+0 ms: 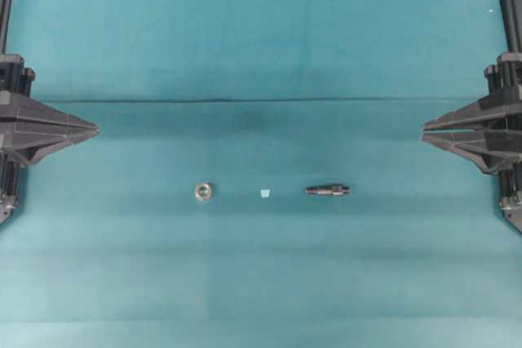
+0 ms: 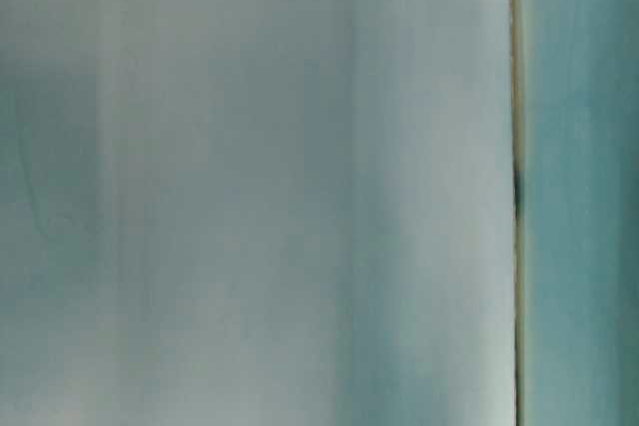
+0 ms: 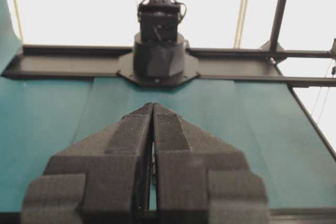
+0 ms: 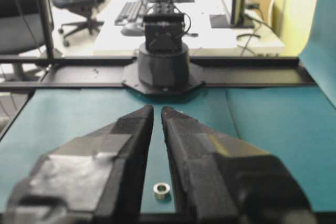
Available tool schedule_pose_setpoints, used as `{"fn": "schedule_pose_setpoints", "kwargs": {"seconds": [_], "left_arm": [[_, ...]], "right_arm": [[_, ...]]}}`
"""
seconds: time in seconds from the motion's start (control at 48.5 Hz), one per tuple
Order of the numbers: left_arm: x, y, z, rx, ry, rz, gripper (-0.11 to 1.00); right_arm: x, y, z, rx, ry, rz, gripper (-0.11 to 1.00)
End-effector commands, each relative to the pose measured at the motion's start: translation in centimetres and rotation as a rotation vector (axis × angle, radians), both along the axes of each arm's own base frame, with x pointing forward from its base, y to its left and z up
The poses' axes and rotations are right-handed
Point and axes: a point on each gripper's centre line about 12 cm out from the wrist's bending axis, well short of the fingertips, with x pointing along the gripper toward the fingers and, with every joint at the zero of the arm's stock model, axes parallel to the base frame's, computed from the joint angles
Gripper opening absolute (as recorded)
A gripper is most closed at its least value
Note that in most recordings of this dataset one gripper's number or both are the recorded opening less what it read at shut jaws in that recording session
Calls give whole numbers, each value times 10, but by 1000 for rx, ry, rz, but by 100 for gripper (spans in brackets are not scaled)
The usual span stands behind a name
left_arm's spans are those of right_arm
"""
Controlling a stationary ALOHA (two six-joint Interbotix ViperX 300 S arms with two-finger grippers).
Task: Insert the washer onto the shaft with both hands.
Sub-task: 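Move left gripper over the silver washer and right gripper over the shaft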
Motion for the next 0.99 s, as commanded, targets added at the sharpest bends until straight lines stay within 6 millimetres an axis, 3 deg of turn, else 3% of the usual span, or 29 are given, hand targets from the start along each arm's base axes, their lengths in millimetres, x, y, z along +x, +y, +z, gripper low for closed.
{"fn": "schedule_pose_setpoints", "kwargs": {"seconds": [0.0, 0.062, 0.206, 0.495, 0.701, 0.97], "left_arm": [[8, 2, -7, -10, 66, 7, 3], [11, 2, -8, -11, 107, 9, 3], [16, 3, -8, -11, 156, 11, 3], [30, 2, -17, -15, 273, 12, 3], [53, 3, -27, -27, 506, 16, 3], [76, 1, -28, -18, 670, 10, 3]], "right_arm": [[2, -1, -1, 2, 9, -5, 0], [4, -3, -8, 38, 63, -18, 1], [5, -3, -18, 92, 198, -18, -9], [8, -3, -24, 143, 336, -24, -9], [26, -4, -28, 152, 482, -34, -10], [48, -4, -47, 133, 714, -41, -10]]}}
